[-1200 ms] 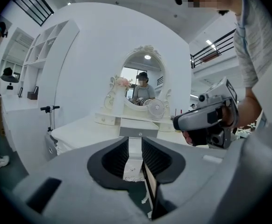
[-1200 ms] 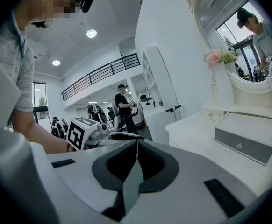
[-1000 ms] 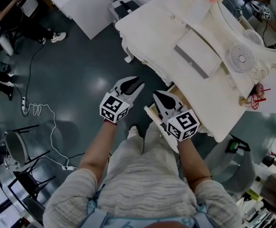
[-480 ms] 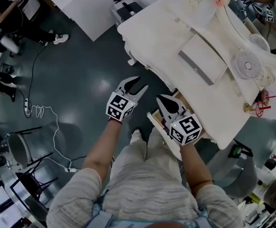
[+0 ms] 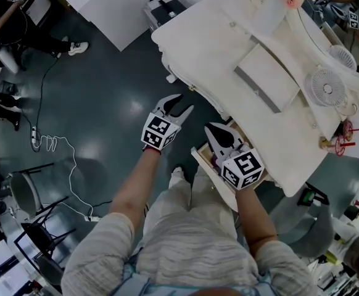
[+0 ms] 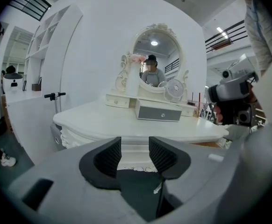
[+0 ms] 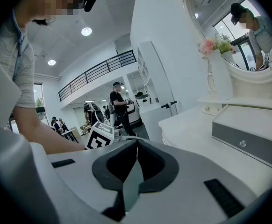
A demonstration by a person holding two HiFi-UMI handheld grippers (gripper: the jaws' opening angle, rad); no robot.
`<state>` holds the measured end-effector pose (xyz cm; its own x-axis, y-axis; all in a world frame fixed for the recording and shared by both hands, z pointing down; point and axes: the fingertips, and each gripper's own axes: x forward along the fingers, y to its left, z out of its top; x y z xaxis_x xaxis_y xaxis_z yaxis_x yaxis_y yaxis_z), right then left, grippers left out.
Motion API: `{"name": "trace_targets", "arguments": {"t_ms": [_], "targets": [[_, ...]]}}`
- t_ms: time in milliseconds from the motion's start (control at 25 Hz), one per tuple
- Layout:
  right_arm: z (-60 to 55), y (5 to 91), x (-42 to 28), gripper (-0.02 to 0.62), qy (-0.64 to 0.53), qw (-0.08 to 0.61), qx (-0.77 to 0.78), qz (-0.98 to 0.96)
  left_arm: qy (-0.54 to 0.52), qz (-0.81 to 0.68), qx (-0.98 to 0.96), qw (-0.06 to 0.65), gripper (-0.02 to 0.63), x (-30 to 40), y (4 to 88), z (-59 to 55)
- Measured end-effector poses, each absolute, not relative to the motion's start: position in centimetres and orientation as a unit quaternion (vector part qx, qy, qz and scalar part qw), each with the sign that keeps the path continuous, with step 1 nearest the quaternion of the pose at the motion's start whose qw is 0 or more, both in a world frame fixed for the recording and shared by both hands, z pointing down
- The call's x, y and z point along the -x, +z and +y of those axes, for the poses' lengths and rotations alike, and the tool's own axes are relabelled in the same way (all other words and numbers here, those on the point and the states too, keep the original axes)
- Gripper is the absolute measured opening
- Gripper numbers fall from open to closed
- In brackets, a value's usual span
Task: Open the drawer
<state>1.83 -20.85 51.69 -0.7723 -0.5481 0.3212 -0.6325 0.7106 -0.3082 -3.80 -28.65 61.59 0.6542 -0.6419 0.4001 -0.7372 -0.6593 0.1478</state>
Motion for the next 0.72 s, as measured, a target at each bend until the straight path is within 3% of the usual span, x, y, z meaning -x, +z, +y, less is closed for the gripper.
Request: {"name": "trace_targets", "arguments": {"t_ms": [720], "targets": [[-22.6, 52.5, -3.3, 0.011, 0.214, 0.104, -0.331, -0.913, 0.24, -0.388, -0.869, 0.192, 0.2, 3.8, 69.3, -32.8]]}}
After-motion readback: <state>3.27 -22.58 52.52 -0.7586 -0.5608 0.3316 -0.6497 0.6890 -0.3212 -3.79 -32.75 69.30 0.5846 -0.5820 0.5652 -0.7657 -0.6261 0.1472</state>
